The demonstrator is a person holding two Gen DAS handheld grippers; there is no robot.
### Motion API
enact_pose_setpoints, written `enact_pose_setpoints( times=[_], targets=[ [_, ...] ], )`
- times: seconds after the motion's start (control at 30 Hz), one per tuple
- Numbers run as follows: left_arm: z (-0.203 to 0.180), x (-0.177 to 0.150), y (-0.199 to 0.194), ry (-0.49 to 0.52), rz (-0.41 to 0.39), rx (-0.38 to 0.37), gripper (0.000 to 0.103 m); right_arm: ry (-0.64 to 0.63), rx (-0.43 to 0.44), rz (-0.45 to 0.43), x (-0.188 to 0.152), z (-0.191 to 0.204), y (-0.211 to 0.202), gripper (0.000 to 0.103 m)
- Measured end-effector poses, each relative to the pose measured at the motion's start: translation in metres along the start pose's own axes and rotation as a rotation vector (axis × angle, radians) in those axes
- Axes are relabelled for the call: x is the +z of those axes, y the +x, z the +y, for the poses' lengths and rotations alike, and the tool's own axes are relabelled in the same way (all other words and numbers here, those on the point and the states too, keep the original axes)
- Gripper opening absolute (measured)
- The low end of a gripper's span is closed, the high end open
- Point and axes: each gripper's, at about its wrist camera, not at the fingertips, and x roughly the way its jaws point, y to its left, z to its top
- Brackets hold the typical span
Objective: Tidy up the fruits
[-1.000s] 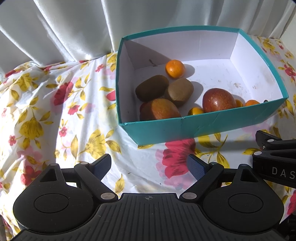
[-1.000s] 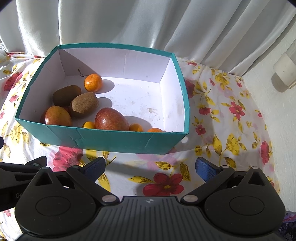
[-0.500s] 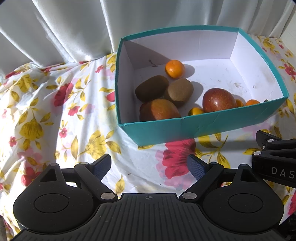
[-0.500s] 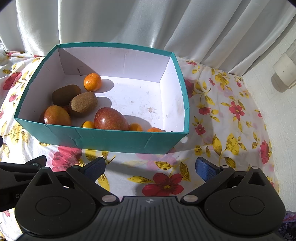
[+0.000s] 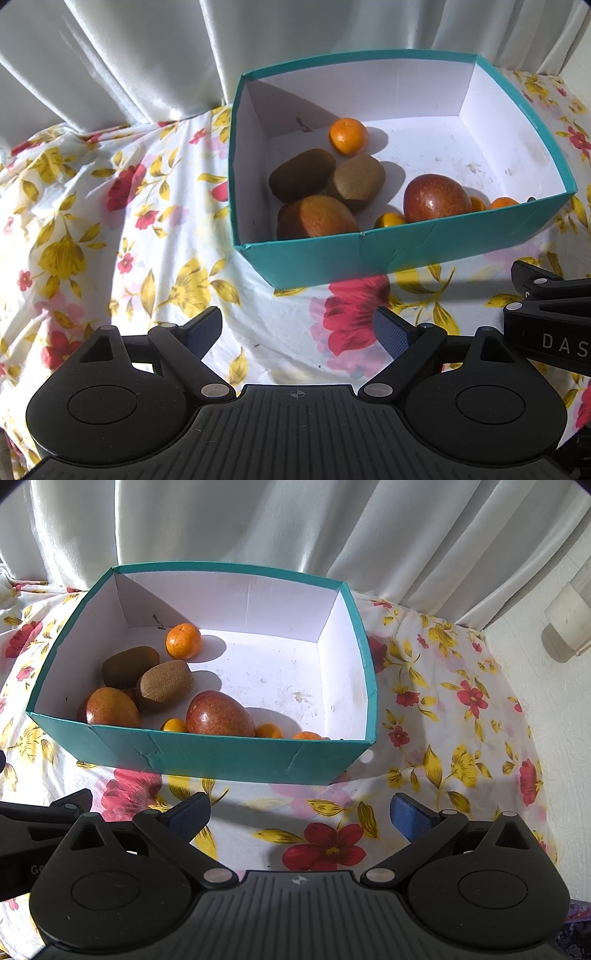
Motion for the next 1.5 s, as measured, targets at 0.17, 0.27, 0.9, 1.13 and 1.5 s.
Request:
enact_pose_setpoints(
  times=[0.17,0.27,0.9,1.13,1.5],
  targets=[
    [-0.0009,-0.0005,-0.0005,-0.003,0.000,-0.001,0.093,0.000,-0.001,-0.003,-0.0005,0.0004,-0.0006,0.103],
    [-0.0016,-0.0015,-0.0005,-0.005,0.000,0.001,0.093,0.003,-0.001,-0.001,-0.0010,0.0001,-0.0008,0.103],
    [0.0003,-0.0028,0.0001,-0.014,0.003,0.006,0.093,-0.008,-0.013,-0.009,-0.0023,0.0053,-0.0029,0.103],
    [0.0003,-0.0030,0.0000,-0.012,-0.010,0.012,0.093,-0.005,-0.010,-0.004,-0.0027,0.0048,-0.0003,0.103],
    [-0.0011,-0.0045,-0.0011,-0.012,-0.023,-0.008,0.092,0.009,-0.010,0.000,-0.0053,0.0013,0.0035,0.103]
  ],
)
